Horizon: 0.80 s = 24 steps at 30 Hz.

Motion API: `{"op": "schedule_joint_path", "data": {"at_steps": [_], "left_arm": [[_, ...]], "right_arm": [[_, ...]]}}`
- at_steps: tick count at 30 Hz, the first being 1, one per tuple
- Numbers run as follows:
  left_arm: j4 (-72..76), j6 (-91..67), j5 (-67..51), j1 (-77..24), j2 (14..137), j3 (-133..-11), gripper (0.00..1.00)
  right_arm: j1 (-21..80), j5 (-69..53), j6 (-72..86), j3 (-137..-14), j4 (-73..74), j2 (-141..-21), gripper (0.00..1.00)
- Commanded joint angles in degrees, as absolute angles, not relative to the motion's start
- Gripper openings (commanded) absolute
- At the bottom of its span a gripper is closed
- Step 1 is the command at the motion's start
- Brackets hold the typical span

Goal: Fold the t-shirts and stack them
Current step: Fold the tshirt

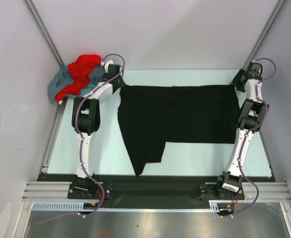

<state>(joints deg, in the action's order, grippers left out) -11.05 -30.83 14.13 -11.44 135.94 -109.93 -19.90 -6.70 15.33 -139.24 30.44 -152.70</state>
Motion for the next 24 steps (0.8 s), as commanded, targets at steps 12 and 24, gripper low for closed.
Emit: {"op": "schedule_joint_path", "data": {"at_steps": [12, 24], "left_arm": [[-6.85, -32.08, -8.61, -15.64, 105.31, -83.97, 0.46], [-18.1, -34.71, -14.33, -21.09, 79.31, -52.61, 0.35]], "right_arm": [[-16.53, 11.68, 15.65, -140.72, 48.51, -135.99, 1.0], [-0.74, 3.97, 22.77, -107.25, 56.25, -110.49, 1.0]]}}
